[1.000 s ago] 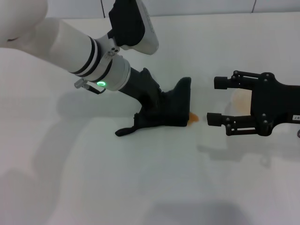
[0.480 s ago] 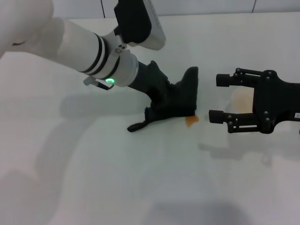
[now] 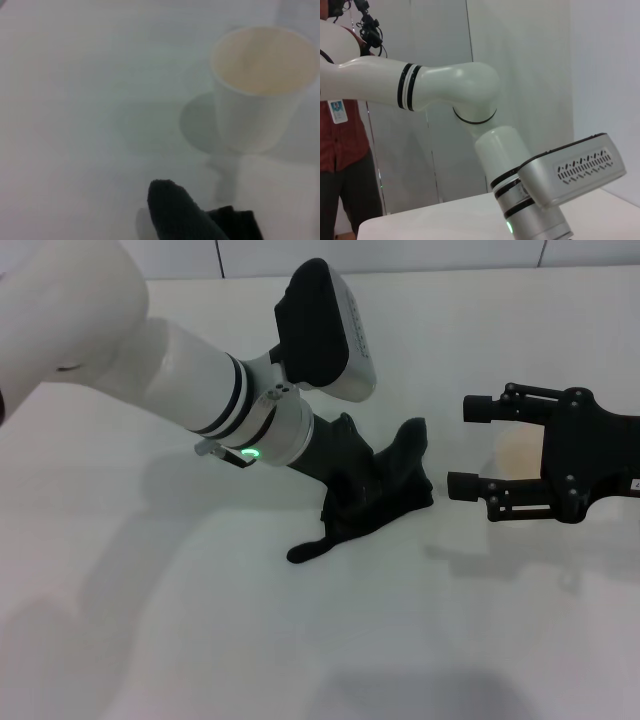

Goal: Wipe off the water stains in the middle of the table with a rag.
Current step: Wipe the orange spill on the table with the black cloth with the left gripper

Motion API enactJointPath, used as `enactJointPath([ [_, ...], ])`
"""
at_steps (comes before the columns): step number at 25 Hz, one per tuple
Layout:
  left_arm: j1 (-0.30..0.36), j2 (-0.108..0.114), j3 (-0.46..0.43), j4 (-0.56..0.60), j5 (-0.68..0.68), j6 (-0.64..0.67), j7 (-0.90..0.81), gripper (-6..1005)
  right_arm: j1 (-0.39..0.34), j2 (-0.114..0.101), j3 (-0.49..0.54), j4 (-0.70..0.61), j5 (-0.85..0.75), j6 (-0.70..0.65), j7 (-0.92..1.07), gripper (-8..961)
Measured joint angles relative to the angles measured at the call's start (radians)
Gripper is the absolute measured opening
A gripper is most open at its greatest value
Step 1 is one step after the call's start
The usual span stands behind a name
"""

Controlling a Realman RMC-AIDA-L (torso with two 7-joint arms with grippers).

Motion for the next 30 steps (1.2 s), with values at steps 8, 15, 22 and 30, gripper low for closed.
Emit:
enactJointPath([
  [8,0.003,-0.001,0.026,-0.004,-0.032,0.057,0.002,75,0.001,0.000,0.000,0.000,0.000,0.000,0.000,833],
  [15,0.016,-0.002,0.047,0.003,-0.066,0.123,0.030,74,0.003,0.000,-0.005,0.000,0.001,0.002,-0.002,833],
  [22,0.034,-0.002,0.048,0.018,-0.070,0.170,0.044,74,0.004,0.001,-0.007,0.000,0.001,0.002,-0.003,832],
  [30,0.050,0.000,0.049,0.043,-0.080,0.211,0.054,74,0.005,0.001,-0.008,0.004,0.001,0.005,-0.004,832],
])
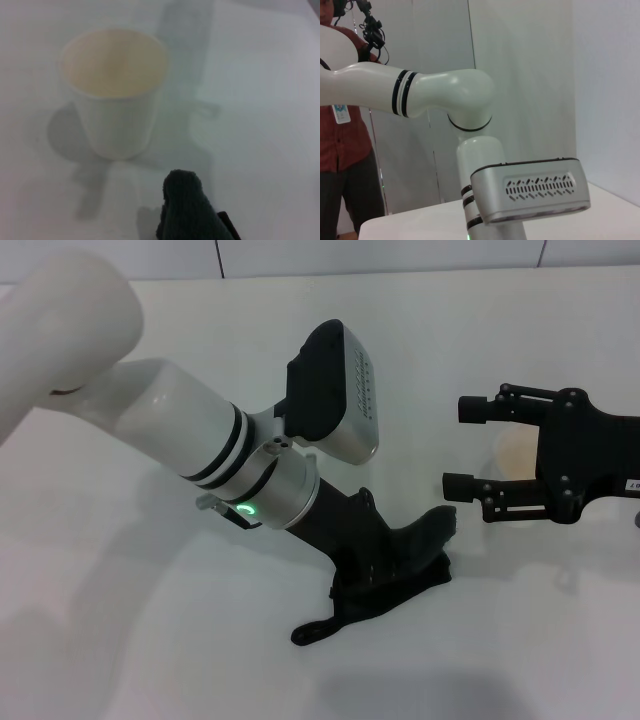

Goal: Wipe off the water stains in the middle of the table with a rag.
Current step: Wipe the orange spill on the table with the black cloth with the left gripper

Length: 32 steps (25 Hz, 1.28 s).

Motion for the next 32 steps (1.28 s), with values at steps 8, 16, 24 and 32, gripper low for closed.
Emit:
enactJointPath([
  [8,0.007,0.007,-0.024,-0.007,0.005,-0.010,0.000,74,0.000,0.000,0.000,0.000,0.000,0.002,-0.001,833],
  [16,0.034,0.009,-0.171,-0.013,0.117,-0.020,-0.010,74,0.001,0.000,0.000,-0.001,0.000,0.002,-0.001,832],
  [24,0.061,0.013,-0.283,-0.003,0.166,-0.019,-0.019,74,0.001,0.000,0.004,-0.004,0.000,-0.002,-0.001,832],
  [32,0.127,0.017,-0.381,0.031,0.238,0.009,-0.035,74,0.003,0.000,0.006,-0.004,0.000,0.001,-0.001,833],
])
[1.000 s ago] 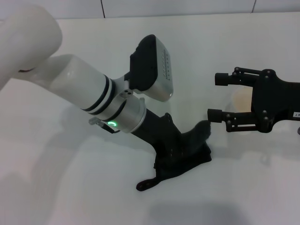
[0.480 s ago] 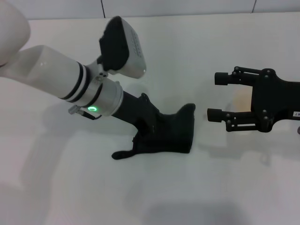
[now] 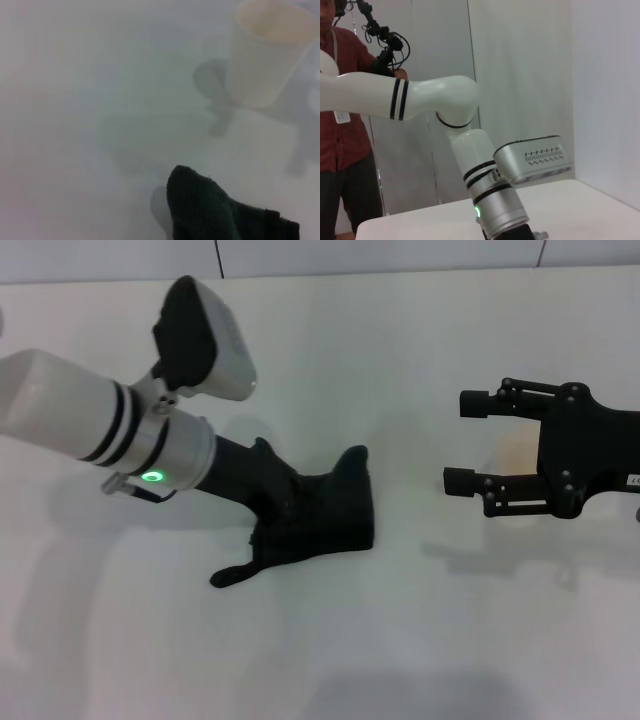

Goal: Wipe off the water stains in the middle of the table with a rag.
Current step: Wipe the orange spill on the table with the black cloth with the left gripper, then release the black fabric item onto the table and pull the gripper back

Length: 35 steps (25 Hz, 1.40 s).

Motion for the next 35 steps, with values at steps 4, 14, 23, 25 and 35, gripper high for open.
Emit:
enactJointPath([
  [4,0.051,0.005,-0.037,0.045,0.017,0.026,0.000,73,0.002,0.000,-0.004,0.000,0.000,0.009,0.002,833],
  [14,0.134,0.030,-0.104,0.100,0.023,0.074,0.008,73,0.013,0.000,-0.020,0.004,0.003,0.038,0.004,832],
  [23,0.169,0.039,-0.177,0.134,0.025,0.103,0.007,73,0.027,0.000,-0.022,0.011,0.003,0.051,0.006,832],
  [25,0.166,0.040,-0.205,0.135,0.026,0.114,0.004,73,0.028,0.000,-0.022,0.012,0.003,0.053,0.006,832],
  [35,0.156,0.043,-0.234,0.135,0.052,0.166,-0.005,85,0.029,0.001,-0.022,0.011,0.003,0.064,0.006,833],
])
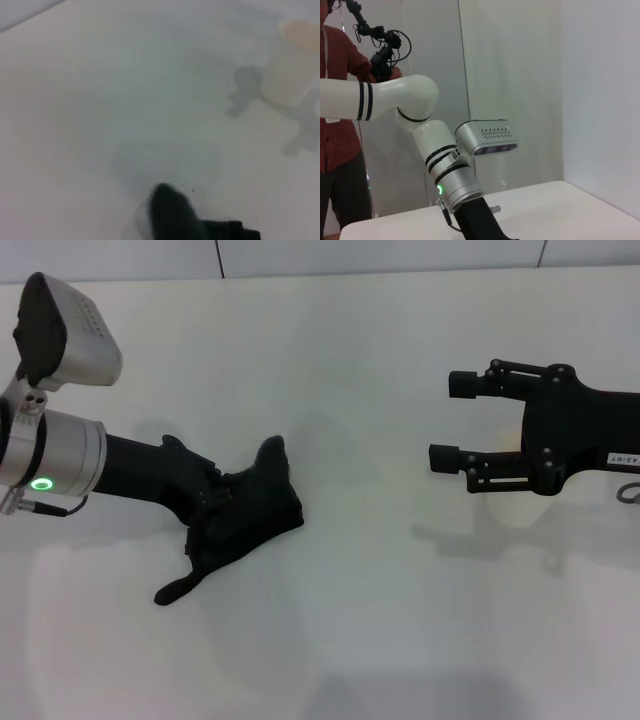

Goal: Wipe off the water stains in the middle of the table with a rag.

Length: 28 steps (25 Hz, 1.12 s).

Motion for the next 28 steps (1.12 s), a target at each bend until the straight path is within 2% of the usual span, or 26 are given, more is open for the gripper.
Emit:
enactJointPath([
  [8,0.000,-0.004,0.000,0.007,0.002,0.002,-0.011,158,0.000,0.001,0.000,-0.003,0.000,0.002,0.000,833],
  [19,0.034,-0.017,0.000,0.133,-0.008,0.080,0.000,589,0.001,0.000,0.003,0.003,0.010,0.012,0.000,833],
  [25,0.086,-0.020,-0.006,0.228,-0.077,0.108,0.063,633,0.002,0.000,0.004,0.005,0.011,0.022,0.000,832],
  [28,0.105,-0.019,-0.068,0.229,-0.169,0.137,0.148,655,0.002,0.000,0.002,0.006,0.012,0.030,0.000,832],
])
